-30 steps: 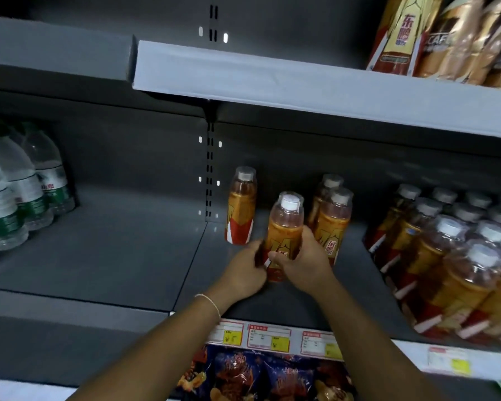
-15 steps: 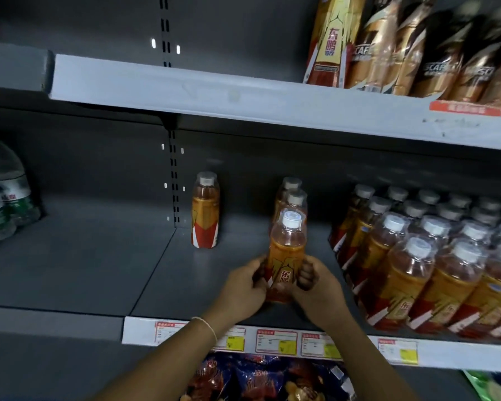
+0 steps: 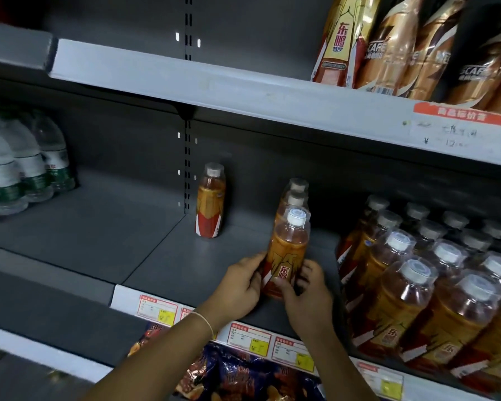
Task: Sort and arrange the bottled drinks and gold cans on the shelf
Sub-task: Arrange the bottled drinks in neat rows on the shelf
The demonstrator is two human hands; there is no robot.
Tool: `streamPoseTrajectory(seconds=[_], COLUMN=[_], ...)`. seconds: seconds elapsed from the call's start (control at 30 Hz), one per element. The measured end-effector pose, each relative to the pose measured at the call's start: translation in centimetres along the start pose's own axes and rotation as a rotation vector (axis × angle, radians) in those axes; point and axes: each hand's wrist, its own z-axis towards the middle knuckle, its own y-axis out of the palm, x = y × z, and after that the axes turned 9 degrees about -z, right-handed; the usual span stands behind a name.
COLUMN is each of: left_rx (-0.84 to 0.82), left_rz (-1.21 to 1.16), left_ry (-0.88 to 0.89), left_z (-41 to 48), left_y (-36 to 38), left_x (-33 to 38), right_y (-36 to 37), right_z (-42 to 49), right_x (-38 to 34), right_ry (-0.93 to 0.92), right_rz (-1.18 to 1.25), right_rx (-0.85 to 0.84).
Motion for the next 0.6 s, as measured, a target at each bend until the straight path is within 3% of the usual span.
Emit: streamPoseTrajectory(seconds=[0.17, 0.6], left_rx=[0.045, -0.010], left_rz=[-0.034, -0.100], left_ry=[-0.011, -0.035], left_z=[0.03, -0.13], left_y=[0.12, -0.16], left_x=[-0.20, -0.25], right_y=[-0.08, -0.56], right_z=[-0.06, -0.32], right_x=[-0.25, -0.88], right_ry=[-0.021, -0.044], right_rz=[-0.110, -0.291], right_rx=[0.084, 0.087])
